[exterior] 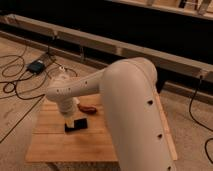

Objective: Place the eraser in the ceramic cup

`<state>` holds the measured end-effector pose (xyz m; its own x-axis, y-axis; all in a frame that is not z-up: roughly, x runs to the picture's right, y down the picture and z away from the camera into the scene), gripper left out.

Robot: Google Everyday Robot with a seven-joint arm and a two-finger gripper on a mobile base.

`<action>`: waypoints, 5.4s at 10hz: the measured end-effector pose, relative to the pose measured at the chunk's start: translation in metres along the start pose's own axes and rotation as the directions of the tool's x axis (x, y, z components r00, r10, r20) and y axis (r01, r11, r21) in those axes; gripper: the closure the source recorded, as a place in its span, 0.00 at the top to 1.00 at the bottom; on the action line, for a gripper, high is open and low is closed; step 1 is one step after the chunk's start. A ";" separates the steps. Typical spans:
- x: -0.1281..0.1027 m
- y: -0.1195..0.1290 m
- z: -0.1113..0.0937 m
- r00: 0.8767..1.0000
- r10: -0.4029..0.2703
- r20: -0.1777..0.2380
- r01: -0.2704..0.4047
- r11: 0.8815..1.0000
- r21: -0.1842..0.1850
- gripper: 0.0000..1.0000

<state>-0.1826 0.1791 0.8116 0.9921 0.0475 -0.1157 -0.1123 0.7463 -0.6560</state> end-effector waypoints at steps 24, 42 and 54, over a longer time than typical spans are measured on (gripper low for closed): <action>0.021 -0.063 -0.032 0.977 0.202 0.072 -0.206 0.977 0.059 0.00; 0.162 -0.255 -0.120 0.542 0.720 0.433 -0.783 0.620 -0.050 0.00; 0.209 -0.256 -0.105 0.430 0.778 0.457 -0.855 0.514 -0.071 0.31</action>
<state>0.0479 -0.0717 0.8775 0.3645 0.9050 -0.2193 -0.9097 0.2958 -0.2913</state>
